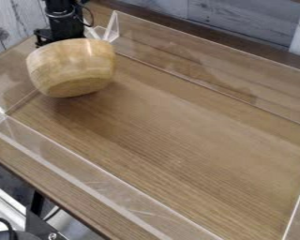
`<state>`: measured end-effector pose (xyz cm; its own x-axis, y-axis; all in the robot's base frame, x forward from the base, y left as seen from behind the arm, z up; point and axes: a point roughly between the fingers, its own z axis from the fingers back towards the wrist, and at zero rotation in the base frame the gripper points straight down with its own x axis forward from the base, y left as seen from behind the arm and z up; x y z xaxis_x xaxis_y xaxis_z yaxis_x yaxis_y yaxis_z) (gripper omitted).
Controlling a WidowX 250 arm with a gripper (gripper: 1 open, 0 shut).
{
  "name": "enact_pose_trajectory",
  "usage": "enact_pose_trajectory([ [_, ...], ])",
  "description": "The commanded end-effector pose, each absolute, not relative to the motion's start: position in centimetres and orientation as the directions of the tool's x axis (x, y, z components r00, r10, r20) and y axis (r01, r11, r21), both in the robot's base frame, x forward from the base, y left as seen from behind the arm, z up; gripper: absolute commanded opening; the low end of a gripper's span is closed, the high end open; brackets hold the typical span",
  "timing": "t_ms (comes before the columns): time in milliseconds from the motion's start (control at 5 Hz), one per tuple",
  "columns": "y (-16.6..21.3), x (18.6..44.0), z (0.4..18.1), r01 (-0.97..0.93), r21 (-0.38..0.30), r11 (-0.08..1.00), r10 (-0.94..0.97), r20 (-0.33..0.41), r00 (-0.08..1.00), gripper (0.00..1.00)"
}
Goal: Put the green block in the brown bowl
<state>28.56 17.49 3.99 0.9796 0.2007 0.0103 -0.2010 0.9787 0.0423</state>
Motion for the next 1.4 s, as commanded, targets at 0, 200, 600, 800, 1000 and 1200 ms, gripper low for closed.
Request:
enact_pose_trajectory([
  [0, 15.7, 28.9, 3.7, -0.155, 0.024, 0.988, 0.156, -0.005, 0.988, 0.00],
  [200, 14.2, 28.7, 3.0, -0.123, 0.015, 0.992, 0.124, -0.023, 0.992, 0.00],
  [600, 14.6, 28.9, 1.2, -0.121, 0.012, 0.993, 0.122, -0.049, 0.991, 0.00],
  [800, 16.4, 29.3, 0.9, -0.149, 0.022, 0.989, 0.150, -0.052, 0.987, 0.00],
  [1000, 17.1, 29.8, 0.9, -0.160, 0.024, 0.987, 0.162, -0.059, 0.985, 0.00],
  [1200, 17.6, 30.2, 1.0, -0.166, 0.027, 0.986, 0.168, -0.067, 0.984, 0.00],
])
